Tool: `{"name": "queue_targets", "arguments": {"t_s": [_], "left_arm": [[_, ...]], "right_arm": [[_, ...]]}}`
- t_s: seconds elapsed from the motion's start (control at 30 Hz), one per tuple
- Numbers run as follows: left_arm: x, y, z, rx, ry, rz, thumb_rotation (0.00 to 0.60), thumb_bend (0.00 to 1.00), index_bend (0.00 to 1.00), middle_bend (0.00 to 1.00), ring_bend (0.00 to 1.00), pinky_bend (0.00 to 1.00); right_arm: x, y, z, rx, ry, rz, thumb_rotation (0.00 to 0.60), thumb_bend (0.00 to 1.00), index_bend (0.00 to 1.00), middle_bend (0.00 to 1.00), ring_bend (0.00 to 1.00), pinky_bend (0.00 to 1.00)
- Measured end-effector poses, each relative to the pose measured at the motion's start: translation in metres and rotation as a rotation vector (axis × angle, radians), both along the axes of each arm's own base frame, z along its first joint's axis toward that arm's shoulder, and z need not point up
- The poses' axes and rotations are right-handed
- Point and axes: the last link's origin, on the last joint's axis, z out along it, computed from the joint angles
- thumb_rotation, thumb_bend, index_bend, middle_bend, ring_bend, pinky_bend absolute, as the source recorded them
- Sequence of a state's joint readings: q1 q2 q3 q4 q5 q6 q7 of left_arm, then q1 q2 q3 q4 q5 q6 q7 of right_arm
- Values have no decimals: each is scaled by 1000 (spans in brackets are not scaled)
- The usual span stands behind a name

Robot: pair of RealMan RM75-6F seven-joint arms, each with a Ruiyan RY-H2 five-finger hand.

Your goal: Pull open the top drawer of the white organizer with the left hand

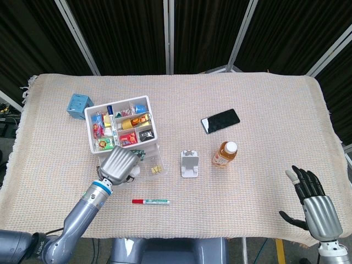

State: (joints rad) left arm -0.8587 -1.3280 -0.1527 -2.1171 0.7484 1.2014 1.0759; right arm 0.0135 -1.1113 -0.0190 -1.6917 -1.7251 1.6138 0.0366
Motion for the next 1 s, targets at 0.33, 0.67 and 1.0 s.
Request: {"name": "queue_targets", "arguments": {"t_s": [0.33,0.67,1.0], "left_arm": [[-1,1,-6,-7,23,13,600,328,513,993,933,791],[0,-1,-7,-19,20,16,600,446,553,998,933,791],[6,-7,4,-12,-40,3,600,451,558,999,933,791]], "right_arm": [[0,0,0,1,-5,-1,600,17,0,0,0,0],[0,0,1,1,-5,0,600,17,0,0,0,0],[-1,-1,2,-3,-8,-2,600,17,0,0,0,0]]}}
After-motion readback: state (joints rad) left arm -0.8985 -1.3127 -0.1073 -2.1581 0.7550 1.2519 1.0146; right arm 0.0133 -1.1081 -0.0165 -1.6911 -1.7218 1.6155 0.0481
